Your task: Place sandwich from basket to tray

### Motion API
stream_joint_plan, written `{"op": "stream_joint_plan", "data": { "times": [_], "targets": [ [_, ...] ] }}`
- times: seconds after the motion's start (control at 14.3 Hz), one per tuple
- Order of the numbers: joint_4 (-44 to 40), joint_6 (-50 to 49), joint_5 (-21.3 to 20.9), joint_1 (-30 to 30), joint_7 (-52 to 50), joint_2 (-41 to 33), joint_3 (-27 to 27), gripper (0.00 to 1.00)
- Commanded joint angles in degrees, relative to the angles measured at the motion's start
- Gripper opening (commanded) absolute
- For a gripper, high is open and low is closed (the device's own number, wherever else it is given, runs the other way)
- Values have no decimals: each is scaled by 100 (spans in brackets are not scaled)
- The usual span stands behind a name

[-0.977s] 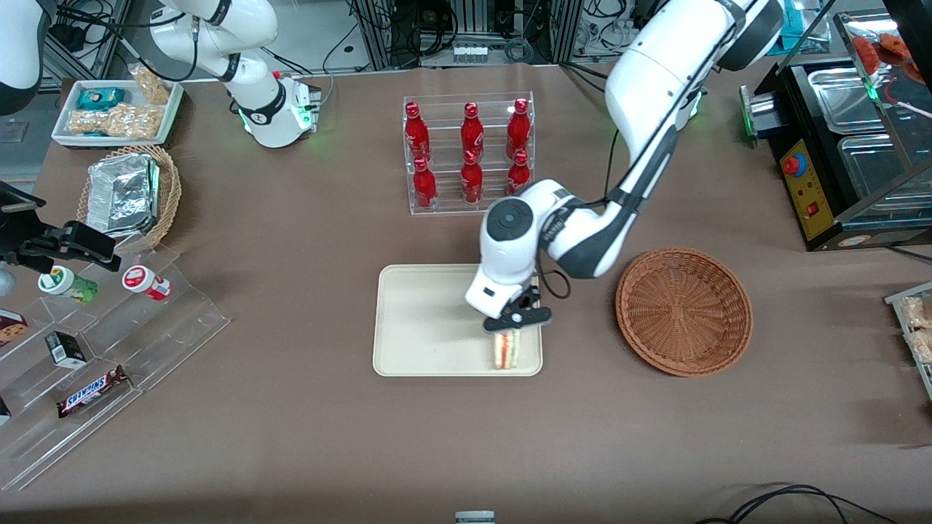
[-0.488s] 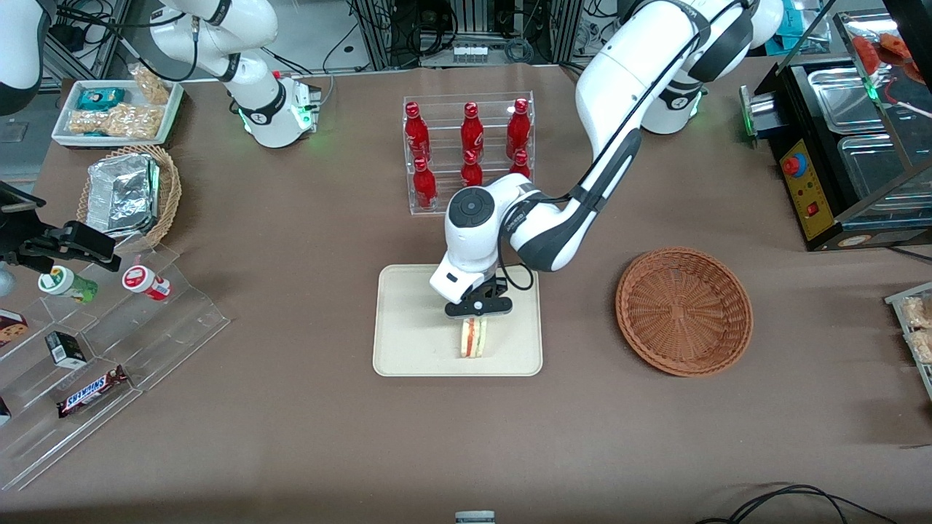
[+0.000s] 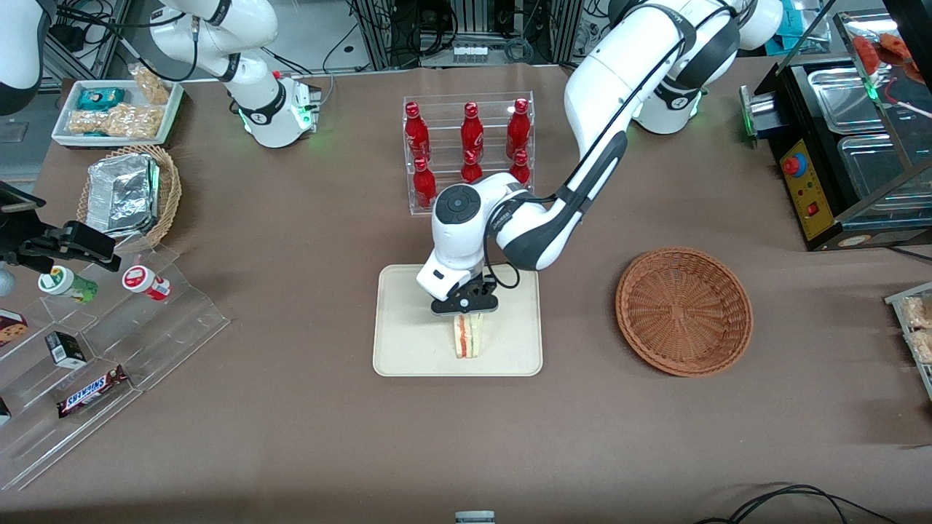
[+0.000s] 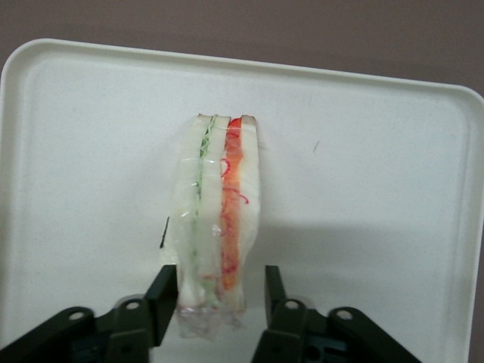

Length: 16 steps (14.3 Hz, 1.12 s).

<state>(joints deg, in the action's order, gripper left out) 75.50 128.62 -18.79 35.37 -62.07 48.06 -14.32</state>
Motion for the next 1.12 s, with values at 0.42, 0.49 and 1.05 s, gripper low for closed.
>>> {"op": "stream_joint_plan", "data": {
  "times": [0.42,0.49,1.05],
  "targets": [
    [-774,-1732,-124,-134,-464,-787,193,100],
    [-748,-2118,-125,-301,-420,-1068,193,100],
    [533,-4510,684,-2470,1801,-3511,175,100]
  ]
}}
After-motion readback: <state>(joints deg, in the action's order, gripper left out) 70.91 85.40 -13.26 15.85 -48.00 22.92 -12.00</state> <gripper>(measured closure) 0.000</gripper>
